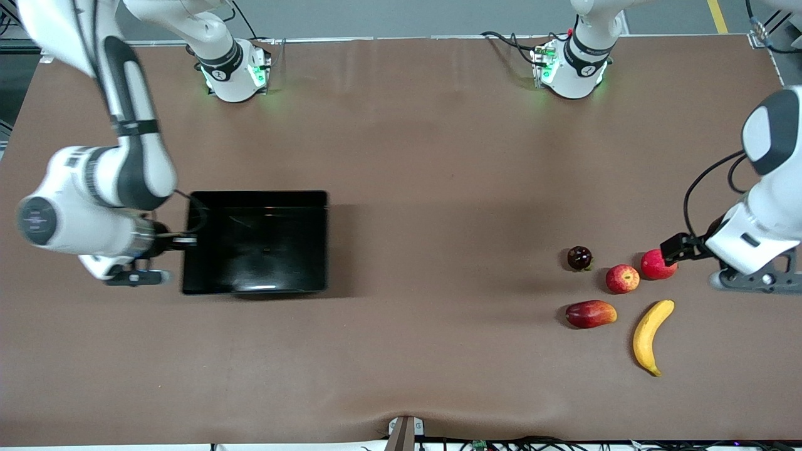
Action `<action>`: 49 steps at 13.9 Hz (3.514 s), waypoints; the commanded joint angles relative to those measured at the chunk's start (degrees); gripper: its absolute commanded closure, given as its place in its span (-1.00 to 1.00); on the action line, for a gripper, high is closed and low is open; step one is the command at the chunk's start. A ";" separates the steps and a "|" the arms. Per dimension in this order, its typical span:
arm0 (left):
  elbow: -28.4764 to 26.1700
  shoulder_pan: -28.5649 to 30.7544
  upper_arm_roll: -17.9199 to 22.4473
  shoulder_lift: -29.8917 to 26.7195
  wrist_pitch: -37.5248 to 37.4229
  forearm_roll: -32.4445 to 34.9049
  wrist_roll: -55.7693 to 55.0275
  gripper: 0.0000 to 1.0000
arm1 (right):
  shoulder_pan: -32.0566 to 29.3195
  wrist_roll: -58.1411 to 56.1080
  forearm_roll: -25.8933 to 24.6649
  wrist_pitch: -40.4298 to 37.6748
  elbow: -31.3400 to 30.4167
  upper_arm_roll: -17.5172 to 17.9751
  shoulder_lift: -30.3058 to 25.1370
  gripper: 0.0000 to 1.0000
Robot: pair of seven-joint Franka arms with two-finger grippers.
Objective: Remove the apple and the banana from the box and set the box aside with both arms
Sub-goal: 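Drag the box along the table with the right gripper while the left withdraws, then open the right gripper off the box rim and raise it away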
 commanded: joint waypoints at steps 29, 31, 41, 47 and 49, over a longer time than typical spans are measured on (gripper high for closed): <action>-9.77 -15.20 15.28 -24.53 -19.19 -13.62 -4.28 -1.00 | -4.52 -29.57 2.58 -18.44 26.93 -7.72 5.45 -1.00; -9.77 -15.29 14.84 -24.53 -18.92 -13.54 -4.28 -1.00 | -5.22 -29.57 1.68 -20.39 33.78 -6.21 4.84 -1.00; -9.68 -14.76 13.96 -22.95 -16.03 -11.61 -4.28 -1.00 | -13.22 -2.19 -4.10 -38.76 31.64 11.87 -11.15 -1.00; -9.86 -14.68 14.05 -22.95 -14.79 -11.34 -4.20 -1.00 | -16.12 12.71 -9.65 -31.41 13.47 21.57 -25.55 -1.00; -9.86 -14.76 14.05 -22.95 -14.79 -11.34 -4.20 -1.00 | -16.12 11.75 -9.65 -27.00 8.35 20.43 -28.65 -1.00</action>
